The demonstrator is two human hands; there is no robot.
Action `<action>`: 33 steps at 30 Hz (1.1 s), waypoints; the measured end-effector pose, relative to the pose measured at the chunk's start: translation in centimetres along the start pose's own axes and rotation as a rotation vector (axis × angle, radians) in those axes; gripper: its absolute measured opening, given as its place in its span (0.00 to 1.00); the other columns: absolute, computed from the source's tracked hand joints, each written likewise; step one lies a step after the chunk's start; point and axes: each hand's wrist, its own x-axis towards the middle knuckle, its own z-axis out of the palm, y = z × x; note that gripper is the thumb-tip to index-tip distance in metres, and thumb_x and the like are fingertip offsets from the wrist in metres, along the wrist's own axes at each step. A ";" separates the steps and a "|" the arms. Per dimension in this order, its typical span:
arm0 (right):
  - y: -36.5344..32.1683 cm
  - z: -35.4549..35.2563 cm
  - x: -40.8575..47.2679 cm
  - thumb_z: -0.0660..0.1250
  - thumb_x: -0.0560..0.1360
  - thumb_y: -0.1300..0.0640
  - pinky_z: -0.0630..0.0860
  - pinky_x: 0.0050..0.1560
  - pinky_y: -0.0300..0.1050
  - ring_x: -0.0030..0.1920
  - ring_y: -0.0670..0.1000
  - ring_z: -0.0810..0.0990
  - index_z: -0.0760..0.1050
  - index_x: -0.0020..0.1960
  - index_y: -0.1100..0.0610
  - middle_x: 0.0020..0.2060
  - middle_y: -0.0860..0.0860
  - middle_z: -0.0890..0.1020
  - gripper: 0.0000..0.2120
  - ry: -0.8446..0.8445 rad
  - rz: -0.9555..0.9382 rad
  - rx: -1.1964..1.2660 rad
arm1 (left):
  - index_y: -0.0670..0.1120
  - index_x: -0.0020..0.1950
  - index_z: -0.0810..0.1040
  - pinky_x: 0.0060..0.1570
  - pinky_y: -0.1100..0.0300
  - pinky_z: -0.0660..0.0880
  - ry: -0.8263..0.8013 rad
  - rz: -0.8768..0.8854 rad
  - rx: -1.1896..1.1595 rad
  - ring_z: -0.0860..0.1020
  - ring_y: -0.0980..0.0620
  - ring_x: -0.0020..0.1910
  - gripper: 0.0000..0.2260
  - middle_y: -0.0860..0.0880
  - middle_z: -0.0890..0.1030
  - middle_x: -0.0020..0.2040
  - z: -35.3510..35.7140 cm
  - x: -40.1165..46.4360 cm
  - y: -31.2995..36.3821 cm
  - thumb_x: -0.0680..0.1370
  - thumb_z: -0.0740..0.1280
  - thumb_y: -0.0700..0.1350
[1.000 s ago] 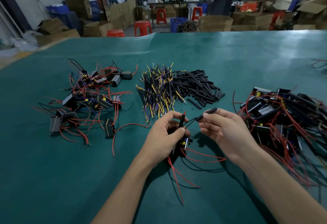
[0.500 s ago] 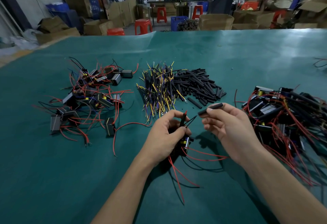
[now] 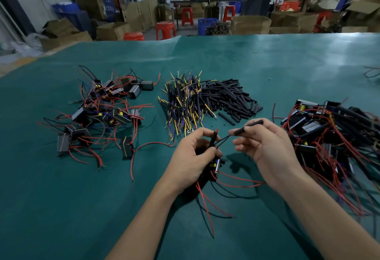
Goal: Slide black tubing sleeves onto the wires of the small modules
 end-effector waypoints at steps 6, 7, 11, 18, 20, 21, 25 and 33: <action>0.4 0.3 -0.1 0.60 0.80 0.70 0.79 0.32 0.42 0.31 0.53 0.80 0.72 0.45 0.59 0.41 0.62 0.86 0.09 -0.028 -0.027 -0.047 | 0.47 0.52 0.78 0.39 0.62 0.78 0.002 -0.006 -0.013 0.80 0.53 0.38 0.10 0.45 0.85 0.40 0.1 0.0 0.0 0.80 0.65 0.32; 0.4 0.3 -0.2 0.60 0.80 0.70 0.79 0.32 0.42 0.31 0.54 0.80 0.72 0.45 0.59 0.41 0.62 0.86 0.09 -0.028 -0.038 -0.052 | 0.47 0.52 0.78 0.39 0.62 0.78 0.002 -0.007 -0.013 0.80 0.53 0.38 0.11 0.46 0.85 0.40 0.1 0.0 0.0 0.80 0.65 0.32; 0.2 0.2 -0.2 0.60 0.80 0.70 0.78 0.31 0.41 0.30 0.53 0.80 0.72 0.44 0.58 0.40 0.62 0.86 0.10 -0.009 -0.051 -0.012 | 0.48 0.51 0.78 0.40 0.62 0.78 0.004 0.002 0.001 0.80 0.53 0.39 0.12 0.46 0.84 0.40 0.1 0.0 0.0 0.80 0.65 0.31; 0.8 0.3 -0.3 0.61 0.80 0.70 0.79 0.31 0.42 0.31 0.53 0.80 0.71 0.46 0.60 0.38 0.58 0.86 0.08 0.002 -0.156 -0.207 | 0.47 0.52 0.78 0.37 0.64 0.76 0.000 -0.006 -0.009 0.80 0.55 0.37 0.11 0.47 0.84 0.39 0.1 -0.1 0.0 0.80 0.65 0.32; 0.8 0.3 -0.3 0.61 0.80 0.70 0.79 0.31 0.42 0.31 0.53 0.80 0.72 0.46 0.60 0.38 0.59 0.86 0.07 -0.001 -0.161 -0.202 | 0.48 0.52 0.78 0.38 0.63 0.77 0.003 -0.004 -0.004 0.80 0.54 0.38 0.11 0.47 0.85 0.39 0.1 -0.1 0.0 0.79 0.65 0.32; 0.8 0.3 -0.3 0.62 0.80 0.70 0.79 0.31 0.41 0.32 0.53 0.81 0.72 0.46 0.60 0.39 0.59 0.86 0.07 -0.004 -0.161 -0.197 | 0.48 0.52 0.78 0.39 0.63 0.78 0.005 -0.003 -0.002 0.80 0.53 0.38 0.11 0.46 0.85 0.40 0.0 -0.1 0.0 0.79 0.65 0.32; 1.1 0.2 -0.3 0.64 0.79 0.69 0.80 0.33 0.44 0.33 0.55 0.82 0.73 0.45 0.60 0.39 0.58 0.86 0.07 -0.012 -0.220 -0.286 | 0.48 0.51 0.79 0.40 0.62 0.79 0.005 -0.004 0.012 0.81 0.53 0.39 0.10 0.45 0.85 0.41 0.0 -0.1 -0.1 0.79 0.66 0.32; 1.4 -0.1 0.2 0.64 0.79 0.69 0.78 0.30 0.42 0.30 0.52 0.81 0.73 0.43 0.59 0.33 0.54 0.85 0.08 0.061 -0.126 -0.249 | 0.49 0.50 0.80 0.40 0.63 0.78 0.001 0.015 0.028 0.81 0.55 0.38 0.12 0.45 0.86 0.40 -0.1 -0.1 -0.2 0.79 0.67 0.32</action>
